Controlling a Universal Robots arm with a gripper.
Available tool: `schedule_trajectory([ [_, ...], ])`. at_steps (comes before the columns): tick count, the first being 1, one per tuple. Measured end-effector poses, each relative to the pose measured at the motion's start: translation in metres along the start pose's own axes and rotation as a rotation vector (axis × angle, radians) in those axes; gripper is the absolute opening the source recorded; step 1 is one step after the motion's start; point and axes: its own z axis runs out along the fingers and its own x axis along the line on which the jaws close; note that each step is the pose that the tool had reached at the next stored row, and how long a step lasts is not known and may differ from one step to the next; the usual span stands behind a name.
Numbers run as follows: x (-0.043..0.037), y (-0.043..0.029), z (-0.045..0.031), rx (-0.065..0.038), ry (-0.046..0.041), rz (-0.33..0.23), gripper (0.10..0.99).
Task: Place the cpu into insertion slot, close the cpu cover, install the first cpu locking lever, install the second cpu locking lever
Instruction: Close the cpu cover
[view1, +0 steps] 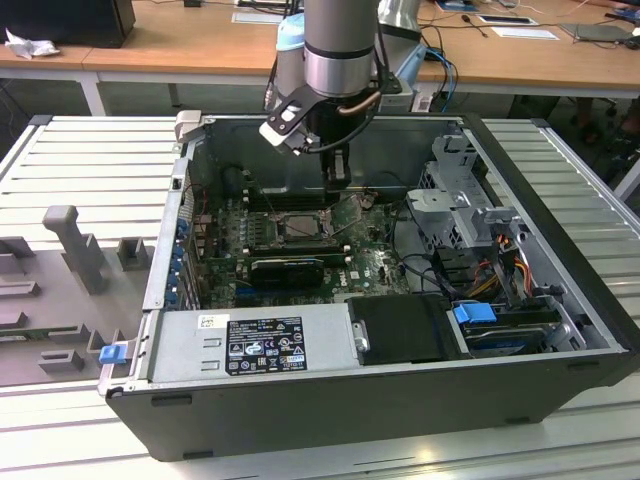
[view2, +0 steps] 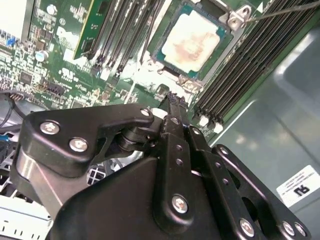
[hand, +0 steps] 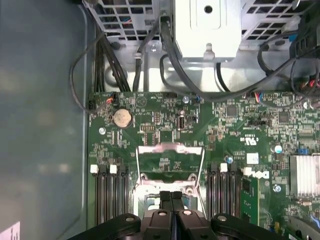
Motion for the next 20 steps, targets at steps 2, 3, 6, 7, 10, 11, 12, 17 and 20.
schedule_trajectory([
  [2,0.0000,0.0046,0.0003,0.000,0.0001,0.000,0.106],
  [3,0.0001,0.0062,0.0003,0.000,0.0000,0.000,0.106],
  [6,0.0001,0.0103,-0.0005,0.000,-0.0001,0.000,0.106],
  [7,0.0001,0.0114,-0.0008,0.000,0.0000,0.000,0.106],
  [10,0.0002,0.0167,-0.0007,0.000,0.0002,0.000,0.106],
  [11,0.0002,0.0203,-0.0006,0.000,0.0001,0.000,0.106],
  [12,0.0003,0.0257,-0.0003,0.000,0.0001,0.000,0.106],
  [17,0.0003,0.0346,0.0005,0.000,-0.0001,0.000,0.106],
  [20,0.0004,0.0357,0.0007,0.000,0.0000,0.000,0.106],
])
